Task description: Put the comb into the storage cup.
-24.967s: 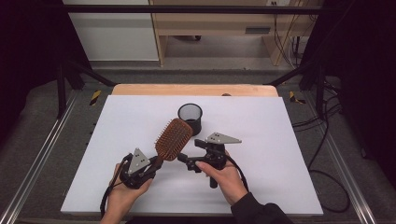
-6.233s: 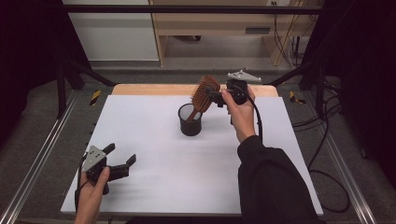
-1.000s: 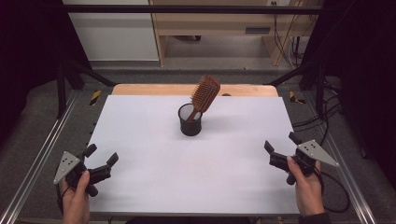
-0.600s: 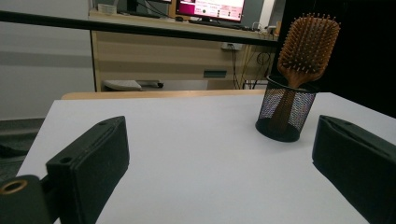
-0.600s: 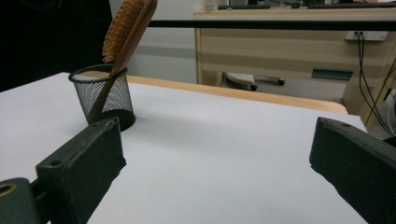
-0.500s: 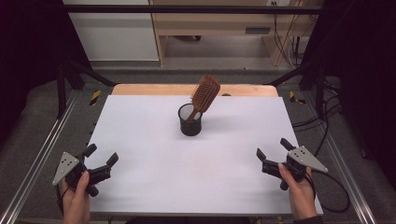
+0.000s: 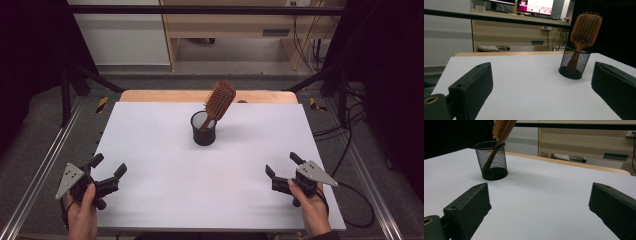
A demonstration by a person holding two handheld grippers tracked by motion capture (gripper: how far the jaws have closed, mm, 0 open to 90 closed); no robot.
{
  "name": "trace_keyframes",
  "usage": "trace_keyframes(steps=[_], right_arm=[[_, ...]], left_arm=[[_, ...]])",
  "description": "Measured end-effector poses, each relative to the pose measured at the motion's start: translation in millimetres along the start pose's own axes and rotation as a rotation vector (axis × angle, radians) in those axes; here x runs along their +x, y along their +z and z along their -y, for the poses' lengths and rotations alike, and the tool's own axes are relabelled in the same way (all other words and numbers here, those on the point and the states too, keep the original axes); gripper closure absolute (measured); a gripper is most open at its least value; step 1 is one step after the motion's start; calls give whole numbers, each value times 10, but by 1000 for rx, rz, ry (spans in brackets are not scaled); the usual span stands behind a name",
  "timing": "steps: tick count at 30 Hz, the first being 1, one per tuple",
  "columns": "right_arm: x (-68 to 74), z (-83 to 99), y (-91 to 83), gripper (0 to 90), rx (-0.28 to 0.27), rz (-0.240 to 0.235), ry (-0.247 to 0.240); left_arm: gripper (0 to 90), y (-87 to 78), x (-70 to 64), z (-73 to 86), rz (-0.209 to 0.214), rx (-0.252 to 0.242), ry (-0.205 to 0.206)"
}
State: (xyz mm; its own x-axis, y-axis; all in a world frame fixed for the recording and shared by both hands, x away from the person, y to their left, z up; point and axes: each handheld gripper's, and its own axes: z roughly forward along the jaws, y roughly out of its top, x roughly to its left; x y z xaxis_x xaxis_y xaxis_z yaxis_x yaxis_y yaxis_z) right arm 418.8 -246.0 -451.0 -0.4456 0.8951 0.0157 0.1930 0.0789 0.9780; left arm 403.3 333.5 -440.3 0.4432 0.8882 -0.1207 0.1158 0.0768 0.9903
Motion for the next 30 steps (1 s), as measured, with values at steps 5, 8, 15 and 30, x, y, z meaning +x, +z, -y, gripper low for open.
trace_keyframes(steps=[5,8,15,30], right_arm=[[40,4,17,34,1,-21,2],[70,15,34,33,4,-34,14],[122,47,85,33,1,-61,0],[216,69,208,32,-8,-89,-29]], left_arm=[[39,3,-7,-13,6,-14,0],[39,6,-27,-21,11,-22,5],[36,9,-43,-16,20,-24,12],[34,30,-73,-18,47,-30,13]])
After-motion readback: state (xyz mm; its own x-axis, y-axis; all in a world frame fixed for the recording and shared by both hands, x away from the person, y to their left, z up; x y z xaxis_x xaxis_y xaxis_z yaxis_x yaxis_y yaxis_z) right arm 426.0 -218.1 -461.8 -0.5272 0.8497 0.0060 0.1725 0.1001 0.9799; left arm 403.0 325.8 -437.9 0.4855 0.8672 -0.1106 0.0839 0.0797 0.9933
